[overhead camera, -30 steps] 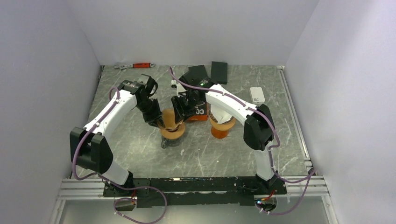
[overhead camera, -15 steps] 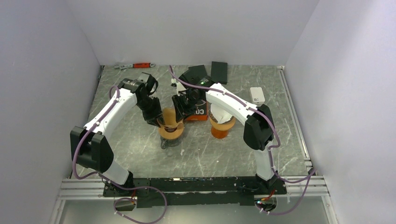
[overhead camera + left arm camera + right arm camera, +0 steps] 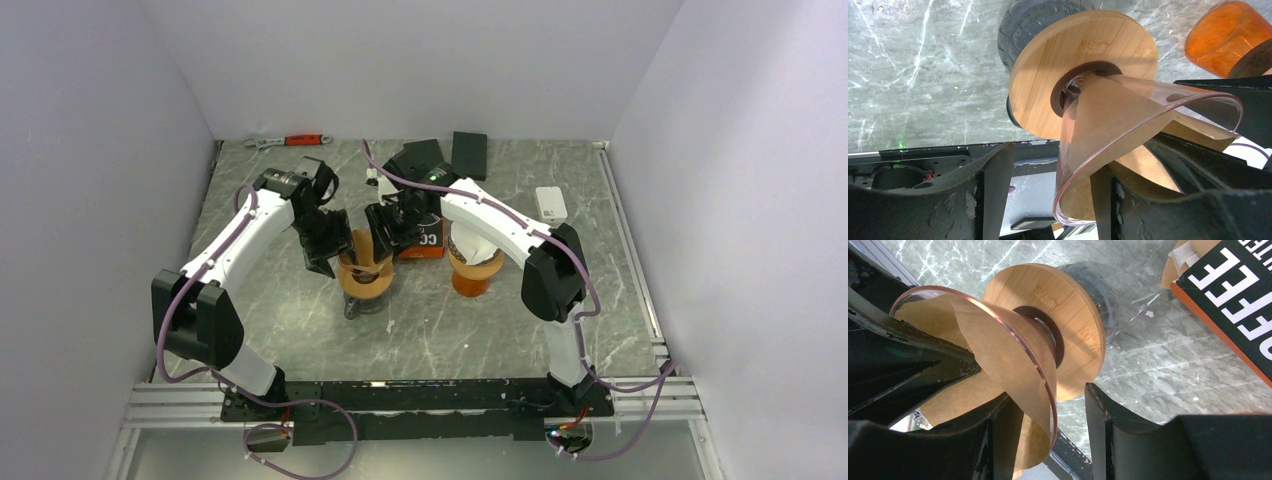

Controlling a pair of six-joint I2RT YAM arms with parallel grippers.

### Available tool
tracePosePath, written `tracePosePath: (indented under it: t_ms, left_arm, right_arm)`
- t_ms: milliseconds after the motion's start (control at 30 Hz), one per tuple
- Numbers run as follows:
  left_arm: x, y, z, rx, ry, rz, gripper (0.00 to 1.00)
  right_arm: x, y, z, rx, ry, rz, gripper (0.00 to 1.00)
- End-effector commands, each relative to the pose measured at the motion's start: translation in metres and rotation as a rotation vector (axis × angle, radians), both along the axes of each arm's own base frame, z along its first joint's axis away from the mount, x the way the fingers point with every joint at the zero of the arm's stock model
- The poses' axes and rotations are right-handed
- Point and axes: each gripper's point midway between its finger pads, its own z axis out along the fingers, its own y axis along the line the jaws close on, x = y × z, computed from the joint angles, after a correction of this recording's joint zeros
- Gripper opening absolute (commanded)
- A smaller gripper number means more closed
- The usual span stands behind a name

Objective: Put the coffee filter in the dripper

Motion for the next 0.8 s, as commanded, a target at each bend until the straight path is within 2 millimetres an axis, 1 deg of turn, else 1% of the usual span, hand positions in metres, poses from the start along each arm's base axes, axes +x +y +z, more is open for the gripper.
tracePosePath:
  t_ms: [0,167,333,533,667,767]
  left_arm:
    - [0.001,0.001,0.014,0.0,-0.052,-0.02,0.62]
    - [0.002,0.005,0.023,0.02,-0.071,-0.014,0.62]
    - [0.001,0.005,0.033,0.008,-0.096,-0.012,0.61]
    - [-0.001,0.0,0.045,-0.032,-0.122,-0.014,0.61]
    - [-0.002,0.001,0.049,-0.036,-0.135,-0.009,0.58]
    - [-0.004,0.004,0.047,-0.023,-0.136,-0.003,0.53]
  right_arm:
    - [0.004,0.009,0.026,0.06,-0.037,0.0,0.52]
    - [0.001,0.013,0.037,0.1,-0.018,-0.006,0.53]
    - [0.003,0.009,0.046,0.092,-0.037,-0.021,0.55]
    - [0.002,0.006,0.053,0.085,-0.049,-0.023,0.55]
    - [0.002,0.003,0.057,0.078,-0.062,-0.029,0.54]
    - [0.002,0.0,0.059,0.07,-0.067,-0.035,0.51]
